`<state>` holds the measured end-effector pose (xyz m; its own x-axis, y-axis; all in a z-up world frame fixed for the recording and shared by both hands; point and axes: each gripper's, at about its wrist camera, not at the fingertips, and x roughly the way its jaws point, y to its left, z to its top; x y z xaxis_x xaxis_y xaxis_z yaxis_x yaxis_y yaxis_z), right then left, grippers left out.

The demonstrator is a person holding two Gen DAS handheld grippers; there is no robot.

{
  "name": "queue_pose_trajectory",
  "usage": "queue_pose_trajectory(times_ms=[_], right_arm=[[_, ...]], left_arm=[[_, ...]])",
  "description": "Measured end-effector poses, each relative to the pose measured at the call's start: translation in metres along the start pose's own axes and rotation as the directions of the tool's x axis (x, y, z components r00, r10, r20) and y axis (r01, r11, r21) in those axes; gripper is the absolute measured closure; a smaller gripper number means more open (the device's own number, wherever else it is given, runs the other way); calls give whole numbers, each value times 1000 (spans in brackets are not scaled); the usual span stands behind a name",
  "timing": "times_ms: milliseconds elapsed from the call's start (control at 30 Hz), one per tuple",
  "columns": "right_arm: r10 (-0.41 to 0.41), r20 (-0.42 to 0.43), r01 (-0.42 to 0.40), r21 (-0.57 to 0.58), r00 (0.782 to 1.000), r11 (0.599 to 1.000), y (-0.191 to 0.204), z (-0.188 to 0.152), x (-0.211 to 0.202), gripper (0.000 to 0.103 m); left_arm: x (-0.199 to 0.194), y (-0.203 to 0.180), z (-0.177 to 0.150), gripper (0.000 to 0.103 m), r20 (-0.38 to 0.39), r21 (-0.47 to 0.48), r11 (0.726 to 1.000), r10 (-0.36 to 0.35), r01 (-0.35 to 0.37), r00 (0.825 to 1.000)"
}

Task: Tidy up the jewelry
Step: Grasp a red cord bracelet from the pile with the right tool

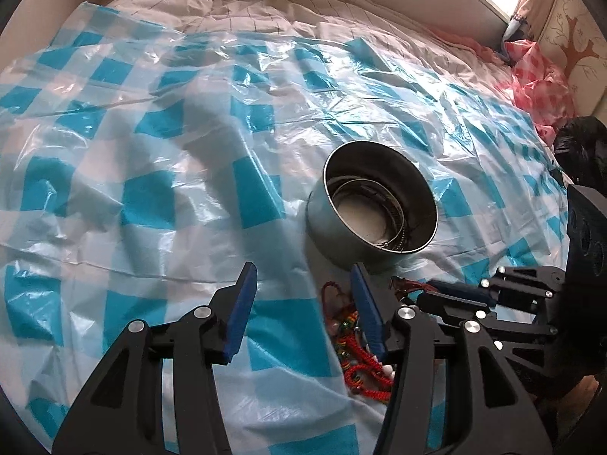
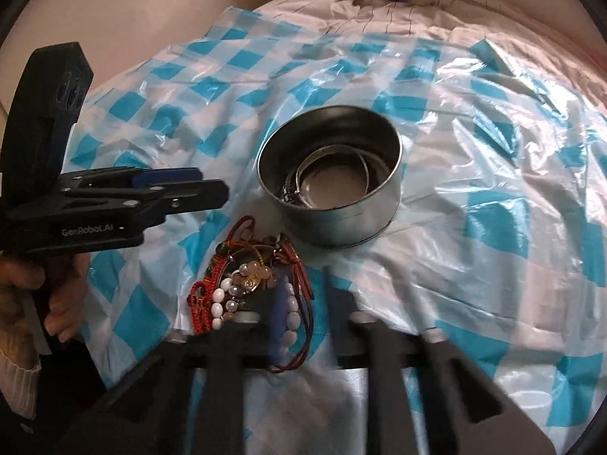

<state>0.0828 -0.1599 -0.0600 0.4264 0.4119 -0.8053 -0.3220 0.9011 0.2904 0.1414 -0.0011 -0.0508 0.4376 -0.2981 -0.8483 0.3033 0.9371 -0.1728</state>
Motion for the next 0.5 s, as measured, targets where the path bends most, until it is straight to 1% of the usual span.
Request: queue_pose_trajectory(times_ms=[100, 167, 267, 367, 433, 500], right_arm=[[53, 4, -53, 8, 999, 999, 0, 1, -6, 97], [76, 24, -77, 24, 997, 997, -2, 2, -14, 97], [112, 62, -116, 65, 992, 991, -9, 5, -28, 97], [119, 91, -126, 77, 989, 989, -13, 6, -40, 97], [131, 108, -141, 93, 985, 986, -15, 7, -45, 97], [130, 124, -143, 95, 984, 985, -17, 8, -52, 97]], left_arm=[[2, -1, 3, 54, -11, -3, 1000, -1, 1, 1000], [2, 0, 3, 54, -15, -6, 1000, -12, 11, 1000], [1, -5, 1, 54, -23, 28, 999, -20, 21, 1000], [1, -7, -1, 54, -25, 49, 999, -9, 10, 1000], [-1, -9, -2, 54, -29, 56, 998, -22, 24, 999], [-1, -14, -6, 54, -39, 95, 995, -27, 31, 999]])
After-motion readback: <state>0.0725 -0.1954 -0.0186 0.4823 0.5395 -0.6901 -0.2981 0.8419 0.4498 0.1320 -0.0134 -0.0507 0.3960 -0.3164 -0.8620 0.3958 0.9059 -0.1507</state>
